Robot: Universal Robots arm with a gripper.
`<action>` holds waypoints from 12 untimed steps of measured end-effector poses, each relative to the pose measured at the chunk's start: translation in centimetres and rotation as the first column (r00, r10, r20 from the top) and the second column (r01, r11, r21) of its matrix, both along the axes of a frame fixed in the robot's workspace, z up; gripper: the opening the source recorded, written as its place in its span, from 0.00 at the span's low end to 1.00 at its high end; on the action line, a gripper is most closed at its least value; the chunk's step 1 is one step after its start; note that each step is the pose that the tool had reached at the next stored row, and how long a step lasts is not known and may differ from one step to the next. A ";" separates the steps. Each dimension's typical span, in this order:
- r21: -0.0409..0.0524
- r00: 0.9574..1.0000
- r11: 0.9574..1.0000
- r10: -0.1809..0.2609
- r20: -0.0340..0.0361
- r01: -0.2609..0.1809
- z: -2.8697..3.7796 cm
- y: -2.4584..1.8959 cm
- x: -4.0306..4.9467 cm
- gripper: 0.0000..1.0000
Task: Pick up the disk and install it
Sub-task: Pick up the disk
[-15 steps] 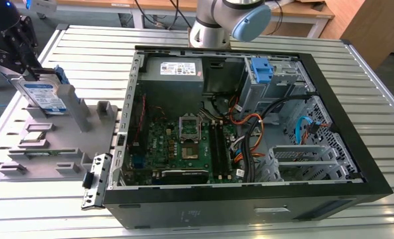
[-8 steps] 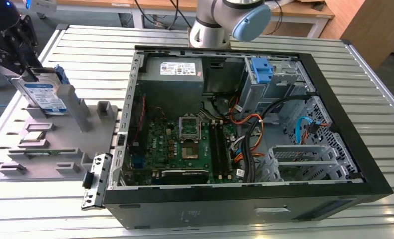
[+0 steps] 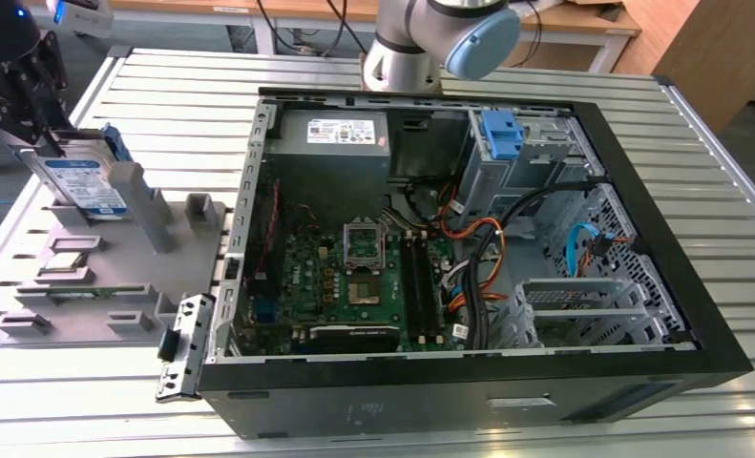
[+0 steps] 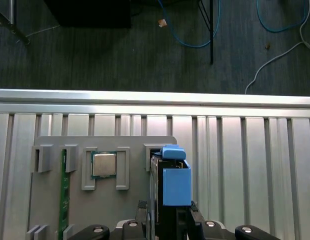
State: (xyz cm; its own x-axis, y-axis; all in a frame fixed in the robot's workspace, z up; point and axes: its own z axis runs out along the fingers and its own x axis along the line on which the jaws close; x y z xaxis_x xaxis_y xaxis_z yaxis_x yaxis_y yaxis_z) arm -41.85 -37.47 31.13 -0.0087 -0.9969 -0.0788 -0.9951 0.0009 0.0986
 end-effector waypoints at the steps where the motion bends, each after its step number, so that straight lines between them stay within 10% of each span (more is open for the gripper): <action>1: 0.000 1.000 1.000 0.000 0.000 0.000 0.00 0.00 0.00 0.43; 12: -0.002 1.000 1.000 0.000 0.008 0.000 -0.07 0.00 0.01 0.43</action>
